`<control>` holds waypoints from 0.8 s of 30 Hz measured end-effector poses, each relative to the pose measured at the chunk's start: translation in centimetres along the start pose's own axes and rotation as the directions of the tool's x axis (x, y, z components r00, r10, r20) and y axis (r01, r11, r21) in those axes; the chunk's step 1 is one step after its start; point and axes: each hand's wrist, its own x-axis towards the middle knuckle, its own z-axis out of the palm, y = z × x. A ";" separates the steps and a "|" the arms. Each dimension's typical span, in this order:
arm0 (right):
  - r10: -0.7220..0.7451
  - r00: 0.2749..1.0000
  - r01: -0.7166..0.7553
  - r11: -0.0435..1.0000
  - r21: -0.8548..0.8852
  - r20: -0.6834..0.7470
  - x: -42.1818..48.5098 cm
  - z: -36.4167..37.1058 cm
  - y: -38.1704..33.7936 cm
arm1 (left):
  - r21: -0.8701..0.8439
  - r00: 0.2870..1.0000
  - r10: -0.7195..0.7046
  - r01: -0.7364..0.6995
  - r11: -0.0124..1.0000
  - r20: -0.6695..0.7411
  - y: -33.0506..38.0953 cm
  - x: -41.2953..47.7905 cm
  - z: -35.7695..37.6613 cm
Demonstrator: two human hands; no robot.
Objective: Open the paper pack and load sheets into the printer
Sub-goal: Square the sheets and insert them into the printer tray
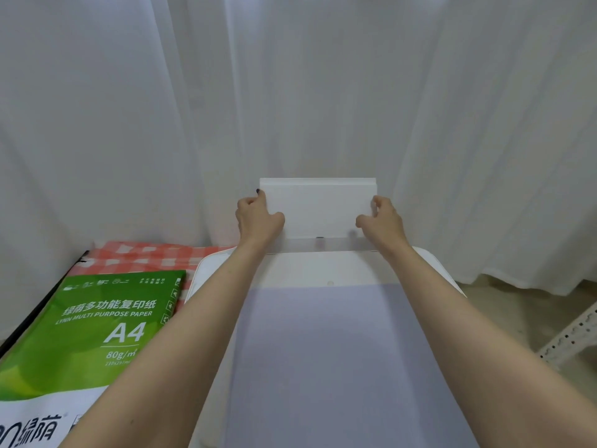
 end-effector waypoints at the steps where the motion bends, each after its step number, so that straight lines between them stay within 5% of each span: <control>1: -0.002 1.000 0.002 1.000 -0.008 0.023 0.1 0.0 -0.1 | 0.004 1.000 -0.011 0.011 1.000 0.020 0.1 0.1 -0.1; 9: 0.021 0.991 -0.013 0.998 -0.058 0.134 -0.8 -0.9 0.1 | 0.021 0.993 0.021 -0.024 1.000 0.115 0.5 -1.2 -1.5; 14: -0.092 0.979 0.129 0.969 -0.209 0.181 -3.8 -1.9 -0.5 | 0.013 0.988 -0.032 0.030 0.999 0.154 1.4 -4.6 -2.1; 19: -0.110 0.904 0.332 0.788 -0.519 0.412 -8.6 -3.3 0.3 | -0.408 0.952 -0.094 0.213 0.888 0.292 3.0 -9.9 -2.9; 24: 0.093 0.903 0.263 0.650 -0.713 0.419 -11.4 -4.7 1.4 | -0.457 0.898 -0.042 0.263 0.850 0.439 4.9 -16.8 -3.9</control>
